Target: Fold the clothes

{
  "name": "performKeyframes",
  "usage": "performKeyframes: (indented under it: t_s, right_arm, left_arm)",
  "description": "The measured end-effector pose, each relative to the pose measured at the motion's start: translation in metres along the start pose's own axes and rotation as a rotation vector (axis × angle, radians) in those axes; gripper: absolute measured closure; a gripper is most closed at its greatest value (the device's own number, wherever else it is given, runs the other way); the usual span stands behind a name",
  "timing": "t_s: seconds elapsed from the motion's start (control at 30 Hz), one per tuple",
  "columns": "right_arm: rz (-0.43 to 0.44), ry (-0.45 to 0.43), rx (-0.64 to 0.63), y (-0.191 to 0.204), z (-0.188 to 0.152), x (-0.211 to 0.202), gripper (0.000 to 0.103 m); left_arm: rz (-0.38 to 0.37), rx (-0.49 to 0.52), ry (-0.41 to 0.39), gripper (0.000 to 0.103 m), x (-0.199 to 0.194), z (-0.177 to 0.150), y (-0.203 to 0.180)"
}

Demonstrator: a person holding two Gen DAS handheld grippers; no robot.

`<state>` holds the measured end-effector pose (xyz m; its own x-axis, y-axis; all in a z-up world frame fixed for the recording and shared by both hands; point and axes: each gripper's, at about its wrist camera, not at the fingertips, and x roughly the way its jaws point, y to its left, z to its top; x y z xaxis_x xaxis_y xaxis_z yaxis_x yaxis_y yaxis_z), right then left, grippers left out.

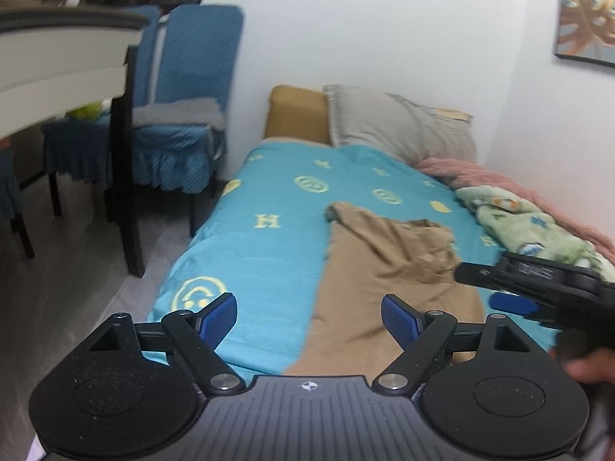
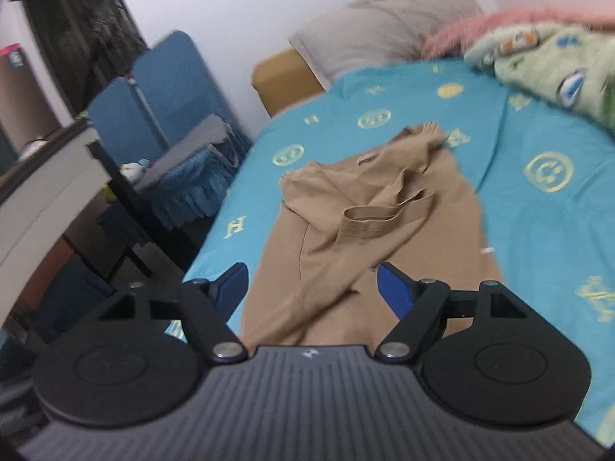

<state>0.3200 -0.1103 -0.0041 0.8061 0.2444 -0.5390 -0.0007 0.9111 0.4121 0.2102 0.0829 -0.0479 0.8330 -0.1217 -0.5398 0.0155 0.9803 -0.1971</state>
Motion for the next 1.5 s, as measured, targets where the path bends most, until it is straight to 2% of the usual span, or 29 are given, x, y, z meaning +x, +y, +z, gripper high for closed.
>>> performKeyframes:
  t_s: [0.03, 0.13, 0.2, 0.23, 0.33, 0.37, 0.43, 0.53, 0.67, 0.8, 0.87, 1.0, 1.1, 1.17, 1.2, 1.23, 1.37, 1.5]
  right_arm:
    - [-0.024, 0.012, 0.003, 0.002, 0.001, 0.017, 0.032]
    - [-0.094, 0.049, 0.011, 0.009, 0.004, 0.068, 0.033]
    - [-0.178, 0.046, -0.024, 0.013, 0.003, 0.093, 0.036]
    - [-0.202, 0.048, -0.024, 0.010, 0.003, 0.102, 0.046]
    - [-0.254, 0.037, -0.013, 0.003, 0.003, 0.120, 0.063]
    - [-0.248, 0.025, -0.008, 0.000, 0.003, 0.121, 0.067]
    - [-0.233, 0.001, 0.001, -0.006, 0.005, 0.121, 0.090]
    - [-0.213, -0.054, 0.025, -0.011, 0.007, 0.104, 0.095]
    - [-0.210, -0.132, 0.021, -0.017, 0.008, 0.075, 0.095]
    - [-0.243, -0.137, 0.062, -0.038, 0.008, 0.064, 0.095]
    - [-0.271, -0.109, 0.084, -0.051, 0.006, 0.069, 0.095]
    - [-0.237, -0.026, 0.140, -0.068, 0.003, 0.070, 0.092]
    - [-0.199, 0.029, 0.105, -0.063, 0.010, 0.055, 0.089]
    - [-0.169, 0.050, 0.069, -0.058, 0.014, 0.037, 0.065]
    - [-0.151, 0.043, 0.055, -0.054, 0.016, 0.023, 0.037]
    - [-0.126, 0.024, 0.046, -0.051, 0.016, 0.007, 0.019]
    - [-0.061, 0.005, 0.030, -0.036, 0.010, -0.067, 0.017]
    - [-0.054, 0.014, 0.058, -0.035, -0.013, -0.134, 0.017]
  left_arm:
    - [-0.002, -0.020, 0.009, 0.019, 0.006, 0.001, 0.007]
    - [-0.006, -0.083, 0.049, 0.019, 0.025, 0.001, 0.025]
    - [-0.012, -0.103, 0.065, 0.019, 0.034, 0.000, 0.032]
    - [-0.015, -0.105, 0.071, 0.019, 0.037, -0.001, 0.034]
    - [-0.025, -0.100, 0.081, 0.019, 0.046, -0.004, 0.035]
    - [-0.027, -0.098, 0.086, 0.019, 0.048, -0.005, 0.035]
    - [-0.032, -0.097, 0.096, 0.019, 0.052, -0.008, 0.033]
    - [-0.040, -0.104, 0.101, 0.019, 0.055, -0.009, 0.032]
    - [-0.057, -0.122, 0.106, 0.019, 0.050, -0.012, 0.033]
    - [-0.051, -0.094, 0.109, 0.019, 0.045, -0.017, 0.027]
    - [-0.053, -0.086, 0.120, 0.019, 0.045, -0.019, 0.025]
    - [-0.065, -0.077, 0.137, 0.019, 0.047, -0.018, 0.021]
    - [-0.059, -0.039, 0.149, 0.019, 0.049, -0.020, 0.017]
    - [-0.063, -0.031, 0.169, 0.019, 0.051, -0.022, 0.016]
    - [-0.071, -0.030, 0.177, 0.019, 0.051, -0.023, 0.015]
    - [-0.078, -0.027, 0.180, 0.019, 0.050, -0.023, 0.014]
    - [-0.095, 0.011, 0.191, 0.019, 0.040, -0.028, 0.009]
    - [-0.103, 0.046, 0.234, 0.019, 0.026, -0.034, 0.008]
